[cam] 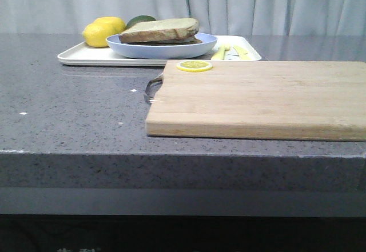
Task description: Place bread and move sandwich to tray
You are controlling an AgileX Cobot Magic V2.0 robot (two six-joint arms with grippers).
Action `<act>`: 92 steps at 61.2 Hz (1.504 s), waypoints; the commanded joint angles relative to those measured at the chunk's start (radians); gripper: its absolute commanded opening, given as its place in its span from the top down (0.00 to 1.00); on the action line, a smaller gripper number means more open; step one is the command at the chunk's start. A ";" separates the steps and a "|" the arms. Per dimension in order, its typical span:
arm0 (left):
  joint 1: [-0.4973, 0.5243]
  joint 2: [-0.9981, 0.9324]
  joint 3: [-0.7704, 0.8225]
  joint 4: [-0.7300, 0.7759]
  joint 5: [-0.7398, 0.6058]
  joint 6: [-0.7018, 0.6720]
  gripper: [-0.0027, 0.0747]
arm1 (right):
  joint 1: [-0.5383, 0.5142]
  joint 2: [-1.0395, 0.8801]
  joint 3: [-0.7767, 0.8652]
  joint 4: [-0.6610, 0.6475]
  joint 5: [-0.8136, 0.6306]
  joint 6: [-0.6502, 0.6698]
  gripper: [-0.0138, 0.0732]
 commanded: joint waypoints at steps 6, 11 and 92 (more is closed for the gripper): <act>0.000 -0.012 -0.003 -0.002 -0.111 -0.007 0.99 | -0.003 0.011 -0.028 -0.009 -0.087 -0.002 0.93; 0.000 -0.064 0.052 -0.004 -0.140 -0.007 0.99 | -0.003 0.011 -0.028 -0.009 -0.087 -0.002 0.93; 0.000 -0.289 0.489 -0.055 -0.350 -0.007 0.99 | -0.003 0.011 -0.028 -0.009 -0.087 -0.002 0.93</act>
